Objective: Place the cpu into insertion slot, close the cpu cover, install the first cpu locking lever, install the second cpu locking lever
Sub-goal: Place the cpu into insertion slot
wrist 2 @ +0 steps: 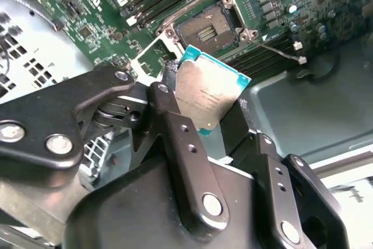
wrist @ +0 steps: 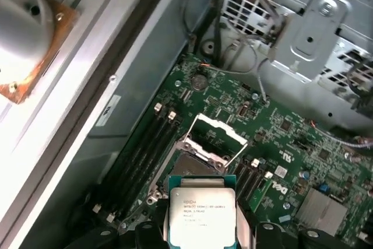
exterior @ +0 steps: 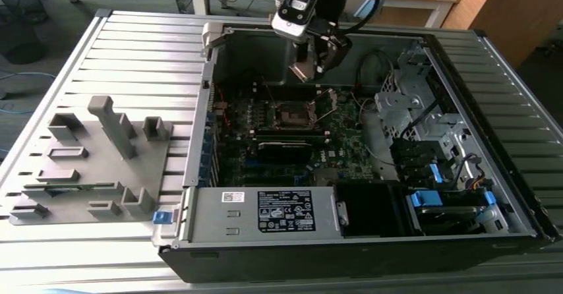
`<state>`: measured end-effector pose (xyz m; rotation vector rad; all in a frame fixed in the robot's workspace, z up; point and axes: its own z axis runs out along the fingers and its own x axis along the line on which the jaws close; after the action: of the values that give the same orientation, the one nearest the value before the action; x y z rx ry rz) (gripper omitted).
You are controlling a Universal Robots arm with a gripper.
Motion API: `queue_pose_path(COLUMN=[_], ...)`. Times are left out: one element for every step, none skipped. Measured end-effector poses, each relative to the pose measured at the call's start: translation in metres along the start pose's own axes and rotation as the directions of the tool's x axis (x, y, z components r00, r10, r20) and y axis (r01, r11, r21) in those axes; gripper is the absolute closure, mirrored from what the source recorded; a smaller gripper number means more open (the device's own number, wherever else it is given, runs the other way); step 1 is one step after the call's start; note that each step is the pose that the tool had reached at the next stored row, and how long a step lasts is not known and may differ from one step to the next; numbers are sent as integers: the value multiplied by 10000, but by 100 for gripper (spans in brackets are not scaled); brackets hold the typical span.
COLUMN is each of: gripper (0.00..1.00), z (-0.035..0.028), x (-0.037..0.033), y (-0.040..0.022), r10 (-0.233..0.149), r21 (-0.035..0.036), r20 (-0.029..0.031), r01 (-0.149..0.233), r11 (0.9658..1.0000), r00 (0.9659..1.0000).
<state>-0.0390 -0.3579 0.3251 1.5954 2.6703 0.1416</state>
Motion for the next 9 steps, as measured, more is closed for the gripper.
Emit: queue_pose_path(gripper=[46, 46, 46, 46, 46, 46, 46, 46, 46], z=[1, 1, 1, 2, 2, 2, 2, 2, 2], x=[0, 0, 0, 0, 0, 0, 0, -1, -1], y=[0, 0, 0, 0, 0, 0, 0, 0, 0], r10=[178, 368, 547, 730, 910, 1086, 1259, 1377, 1397], r21=[-5, -9, -14, -20, -24, -30, -36, -40, -40], r20=[16, 34, 50, 67, 83, 99, 115, 125, 126], r01=[-178, -368, -547, -730, -909, -1086, -1259, -1377, -1396], r11=[9998, 9993, 9985, 9973, 9959, 9941, 9920, 9905, 9902], r00=[9998, 9993, 9985, 9973, 9958, 9940, 9920, 9904, 9901])
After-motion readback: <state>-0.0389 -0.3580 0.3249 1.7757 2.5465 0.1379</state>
